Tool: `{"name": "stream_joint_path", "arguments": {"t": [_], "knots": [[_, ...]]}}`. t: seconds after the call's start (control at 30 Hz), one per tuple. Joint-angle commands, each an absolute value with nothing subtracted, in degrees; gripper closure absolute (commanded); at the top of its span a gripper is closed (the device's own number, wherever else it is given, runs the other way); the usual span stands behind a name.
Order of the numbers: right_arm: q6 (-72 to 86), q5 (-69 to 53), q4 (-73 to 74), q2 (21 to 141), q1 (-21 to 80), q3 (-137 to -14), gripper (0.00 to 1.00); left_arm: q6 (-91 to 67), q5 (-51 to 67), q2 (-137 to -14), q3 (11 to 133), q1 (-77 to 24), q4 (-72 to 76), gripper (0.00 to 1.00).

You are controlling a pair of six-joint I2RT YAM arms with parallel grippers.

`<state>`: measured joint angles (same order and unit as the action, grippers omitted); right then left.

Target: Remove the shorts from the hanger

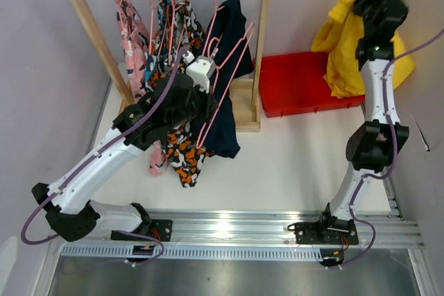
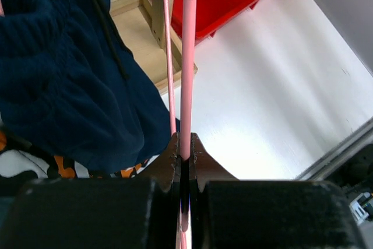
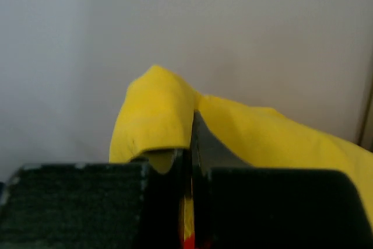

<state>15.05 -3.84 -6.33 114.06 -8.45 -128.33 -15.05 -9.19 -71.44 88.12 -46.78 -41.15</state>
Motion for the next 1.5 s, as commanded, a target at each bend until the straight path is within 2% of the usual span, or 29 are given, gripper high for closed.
{"name": "stream_joint_path", "arguments": {"t": [0.0,0.07,0.1,0.13,0.17,0.23,0.27,0.33,0.47,0.63,0.67,1.03,1.33,1.4,1.43,1.47], "knots": [[21.53,-6.78,-18.26,107.51,-6.95,-112.55,1.0,-16.17,-13.09,-73.46,94.03,-45.71,-40.07,1.0],[22.75,-5.98,-18.91,104.51,-6.24,-101.32,1.0,-16.43,-13.1,-74.96,97.44,-43.69,-41.56,1.0],[23.63,-5.72,-18.29,103.72,-5.63,-98.47,0.95,-16.17,-13.27,-75.58,98.17,-43.33,-42.09,1.0],[24.08,-6.76,-17.41,103.19,-5.54,-96.09,0.84,-15.74,-13.53,-76.98,100.09,-42.81,-42.53,1.0],[25.04,-7.64,-15.4,102.23,-5.45,-93.89,0.69,-15.47,-14.23,-77.86,100.89,-42.63,-43.67,1.0],[25.4,-9.48,-14.33,100.73,-4.84,-87.21,0.5,-14.33,-15.47,-80.4,104.92,-41.84,-44.47,1.0],[25.49,-9.49,-13.63,98.98,-4.4,-84.93,0.26,-13.8,-15.82,-81.38,105.99,-41.57,-45.17,1.0],[25.05,-7.75,-10.57,97.3,-3.08,-79.64,0.01,-13.19,-15.65,-84.18,110.38,-40.7,-45.18,1.0],[25.31,-6.76,-4.75,92.92,-1.41,-74.37,0.0,-12.57,-13.37,-92.09,119.95,-40.43,-46.31,1.0],[24.87,-8.26,-4.57,86.32,-0.18,-64.45,0.01,-12.31,-10.73,-105.18,143.46,-40.43,-49.83,1.0],[25.05,-8.52,-4.57,85.18,-0.18,-63.03,0.01,-12.04,-10.46,-108.51,145.09,-40.34,-49.4,1.0],[23.64,-6.86,-4.92,67.43,12.21,-46.5,0.0,-16.26,-3.69,-118.64,147.13,-34.81,-30.07,1.0],[24.34,-4.4,-6.06,65.92,18.72,-40.52,0.0,-19.25,-0.44,-121.73,149.25,-33.22,-25.22,1.0],[24.08,-4.04,-5.89,66.36,19.33,-40.6,0.0,-18.72,0.69,-120.77,148.01,-33.75,-26.8,0.92],[24.08,-3.35,-5.71,66.44,20.03,-40.69,0.0,-17.59,1.31,-119.98,145.66,-34.01,-27.5,0.66],[23.91,-2.9,-5.63,66.36,20.47,-40.87,0.0,-17.06,1.41,-117.62,144.59,-34.36,-28.29,0.53]]}}
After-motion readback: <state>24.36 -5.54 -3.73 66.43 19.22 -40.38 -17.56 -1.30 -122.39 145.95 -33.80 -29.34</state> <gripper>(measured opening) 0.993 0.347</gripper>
